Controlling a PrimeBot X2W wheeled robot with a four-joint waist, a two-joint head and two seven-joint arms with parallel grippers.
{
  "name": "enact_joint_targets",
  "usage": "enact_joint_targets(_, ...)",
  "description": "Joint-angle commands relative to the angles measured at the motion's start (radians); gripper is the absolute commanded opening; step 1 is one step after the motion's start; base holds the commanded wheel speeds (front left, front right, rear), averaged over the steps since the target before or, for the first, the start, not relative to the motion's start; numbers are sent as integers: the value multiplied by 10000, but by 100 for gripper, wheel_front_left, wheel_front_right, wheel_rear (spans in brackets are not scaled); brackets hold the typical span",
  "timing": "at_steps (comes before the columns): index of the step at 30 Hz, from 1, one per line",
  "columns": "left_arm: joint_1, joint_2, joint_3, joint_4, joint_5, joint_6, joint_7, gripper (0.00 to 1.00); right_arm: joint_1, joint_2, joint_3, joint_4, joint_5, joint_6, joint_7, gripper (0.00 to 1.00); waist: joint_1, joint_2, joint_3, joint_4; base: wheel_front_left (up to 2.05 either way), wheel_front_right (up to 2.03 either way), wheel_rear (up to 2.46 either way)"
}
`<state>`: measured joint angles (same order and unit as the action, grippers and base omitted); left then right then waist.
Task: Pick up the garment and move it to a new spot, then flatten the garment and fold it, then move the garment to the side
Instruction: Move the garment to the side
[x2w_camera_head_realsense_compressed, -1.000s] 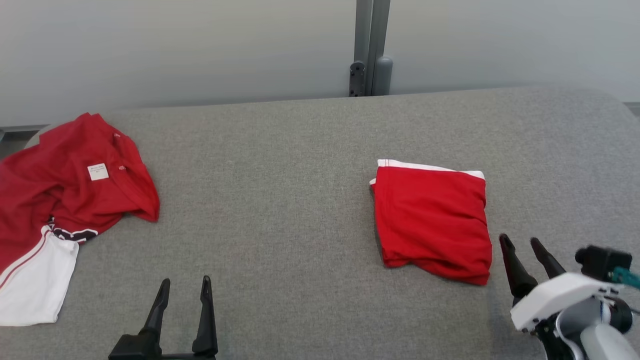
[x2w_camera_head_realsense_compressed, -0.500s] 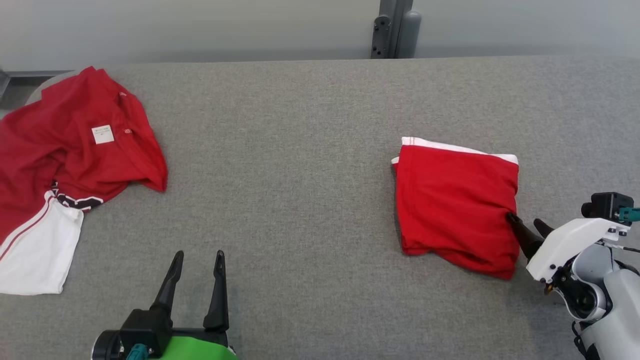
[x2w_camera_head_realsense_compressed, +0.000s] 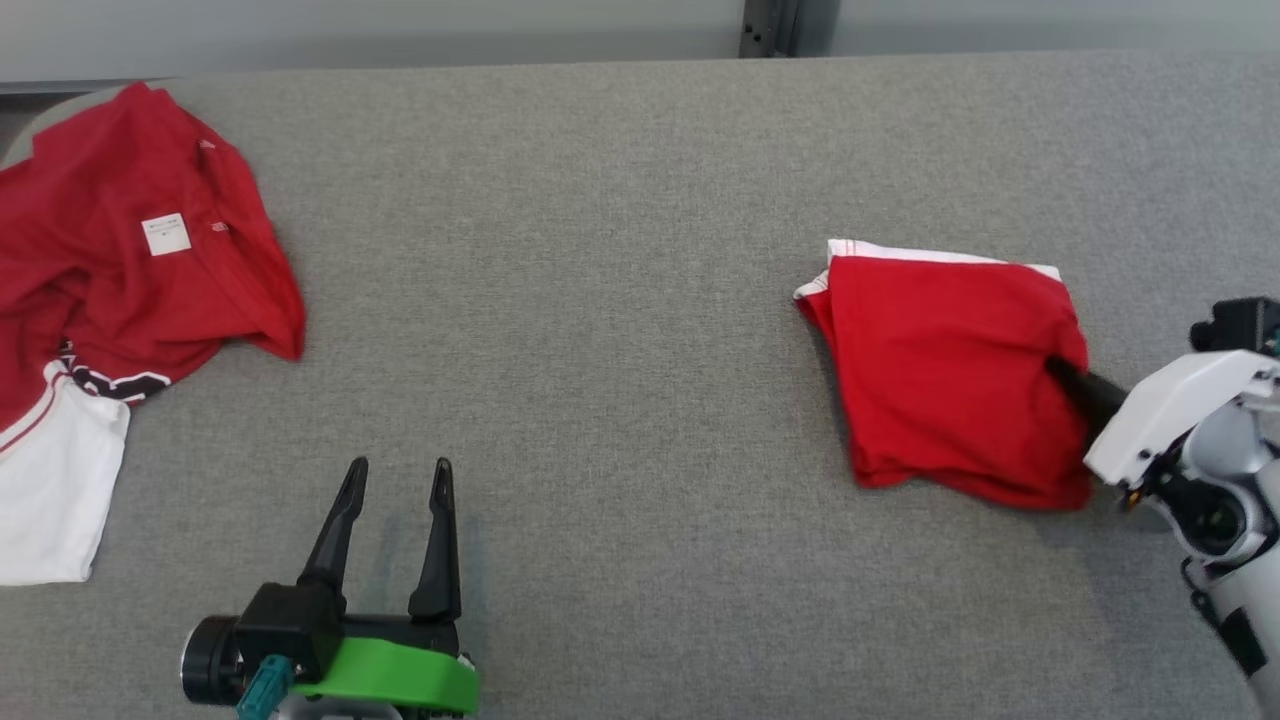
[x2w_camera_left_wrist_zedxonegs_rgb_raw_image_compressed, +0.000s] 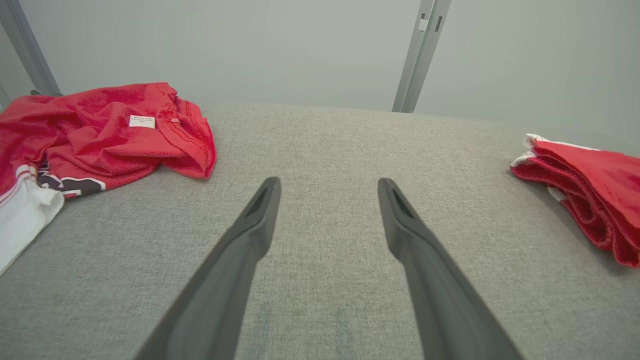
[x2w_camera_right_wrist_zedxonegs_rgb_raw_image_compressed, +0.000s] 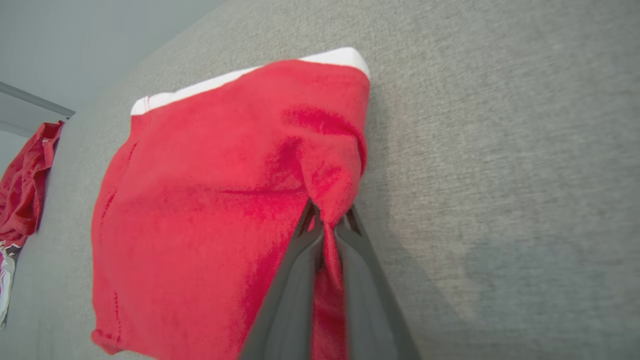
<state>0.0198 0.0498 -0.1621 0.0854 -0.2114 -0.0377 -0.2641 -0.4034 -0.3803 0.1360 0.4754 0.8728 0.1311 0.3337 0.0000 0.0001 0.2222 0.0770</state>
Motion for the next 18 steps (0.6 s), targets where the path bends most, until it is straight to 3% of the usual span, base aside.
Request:
enact_joint_targets(1, -355, 16, 0, -113, 91, -70, -2, 100, -394, -373, -111, -160, 105, -6, 76, 0, 0, -1, 771, -598, 0, 0, 0)
enact_joint_targets(9, -2341, 18, -254, -516, 629, -504, -2, 100, -2438, -2348, -1155, -232, -981, -6, 594, 0, 0, -1, 3578, -1457, 0, 0, 0)
enact_joint_targets(14, -3030, 21, -391, -645, 660, -573, -2, 100, -3176, -3278, -1816, 228, -1915, -7, 946, 0, 0, -1, 4326, -1411, 0, 0, 0)
enact_joint_targets(18, -3019, 22, -261, -712, 761, -598, -2, 100, -3426, -3552, -2364, 544, -2554, -7, 1208, 0, 0, -1, 4471, -1312, 0, 0, 0)
